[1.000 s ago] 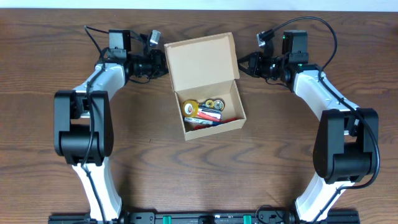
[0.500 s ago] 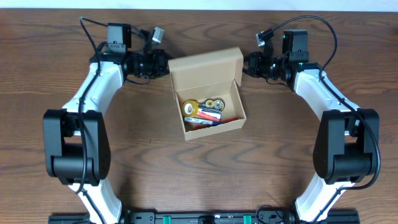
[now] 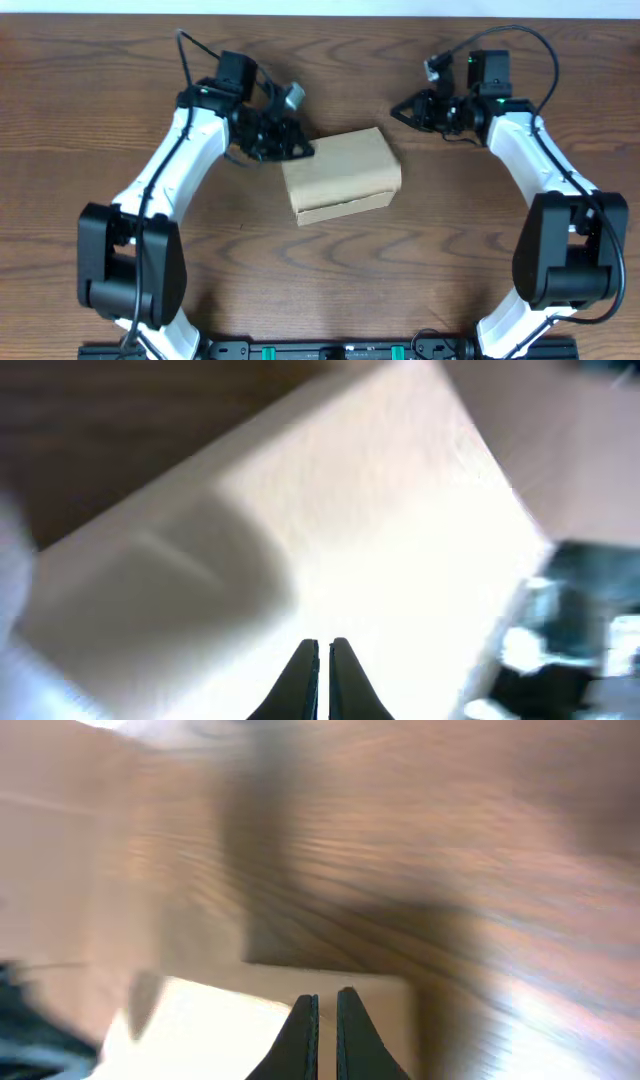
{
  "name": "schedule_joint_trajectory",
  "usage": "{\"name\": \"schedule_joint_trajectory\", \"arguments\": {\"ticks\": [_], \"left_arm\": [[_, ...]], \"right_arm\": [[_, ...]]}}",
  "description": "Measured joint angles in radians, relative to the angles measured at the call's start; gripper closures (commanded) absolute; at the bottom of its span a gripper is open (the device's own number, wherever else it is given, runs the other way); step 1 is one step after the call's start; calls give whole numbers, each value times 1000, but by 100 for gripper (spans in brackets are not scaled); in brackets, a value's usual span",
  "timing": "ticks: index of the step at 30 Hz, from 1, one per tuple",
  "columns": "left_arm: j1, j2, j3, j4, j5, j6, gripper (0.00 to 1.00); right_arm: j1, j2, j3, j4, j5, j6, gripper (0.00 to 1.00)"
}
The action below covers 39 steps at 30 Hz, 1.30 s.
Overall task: Pack container
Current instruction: 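Swing the lid down over the box with both grippers, then press the closed lid down with the right gripper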
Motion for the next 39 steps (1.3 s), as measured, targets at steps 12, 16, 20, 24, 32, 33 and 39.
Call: {"name": "schedule_joint_trajectory", "arguments": {"ticks": [12, 16, 20, 24, 32, 33, 39], "left_arm": [[-43, -190, 1, -159, -702, 71, 50], [31, -192, 1, -166, -946, 50, 58], [116, -192, 1, -198, -1053, 2, 65], [189, -195, 1, -215, -1092, -70, 69], [207, -274, 1, -229, -1026, -106, 71], [207, -293, 1, -229, -997, -106, 71], [206, -359, -5, -228, -915, -97, 71]], "right_arm": [[-21, -90, 2, -175, 343, -169, 91], [47, -171, 43, -211, 426, -205, 79], [154, -251, 161, -315, 507, -262, 88], [278, -303, 269, -442, 577, -283, 99], [532, -321, 307, -573, 764, -130, 99], [565, -321, 307, -576, 797, -101, 99], [660, -321, 303, -590, 870, 6, 99]]}}
